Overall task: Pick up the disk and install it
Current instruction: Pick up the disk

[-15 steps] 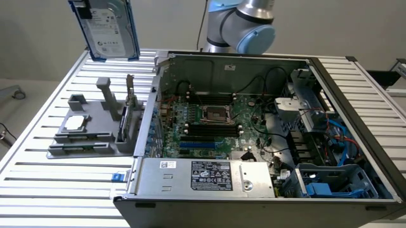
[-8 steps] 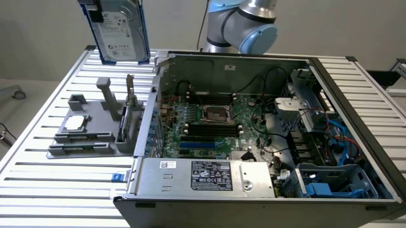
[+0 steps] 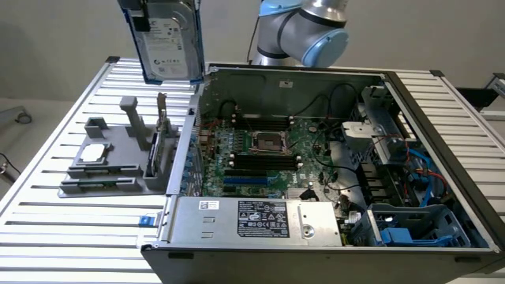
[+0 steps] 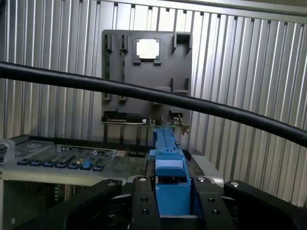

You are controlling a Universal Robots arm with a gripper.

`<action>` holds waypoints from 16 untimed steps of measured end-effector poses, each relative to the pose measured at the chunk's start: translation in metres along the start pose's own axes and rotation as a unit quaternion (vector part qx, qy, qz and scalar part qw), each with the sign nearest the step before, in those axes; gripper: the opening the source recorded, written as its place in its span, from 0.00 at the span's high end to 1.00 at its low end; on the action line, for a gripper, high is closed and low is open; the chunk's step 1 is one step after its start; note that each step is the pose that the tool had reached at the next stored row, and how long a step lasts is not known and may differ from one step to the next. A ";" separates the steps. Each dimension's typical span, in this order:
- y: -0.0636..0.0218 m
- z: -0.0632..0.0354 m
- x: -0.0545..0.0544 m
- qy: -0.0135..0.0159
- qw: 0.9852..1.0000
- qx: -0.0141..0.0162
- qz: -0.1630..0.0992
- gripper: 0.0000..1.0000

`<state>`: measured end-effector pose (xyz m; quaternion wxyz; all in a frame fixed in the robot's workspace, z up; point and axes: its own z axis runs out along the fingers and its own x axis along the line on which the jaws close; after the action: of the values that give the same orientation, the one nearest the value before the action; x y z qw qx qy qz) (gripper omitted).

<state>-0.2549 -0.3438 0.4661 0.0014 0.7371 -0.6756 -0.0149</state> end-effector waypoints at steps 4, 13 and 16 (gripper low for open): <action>-0.0178 -0.0005 0.006 0.000 1.000 0.000 0.000 0.67; -0.0576 -0.0010 0.020 0.000 1.000 0.000 0.000 0.67; -0.0690 -0.0001 0.025 0.000 1.000 0.000 0.000 0.67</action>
<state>-0.1841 -0.3625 0.4642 0.0015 0.7372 -0.6756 -0.0148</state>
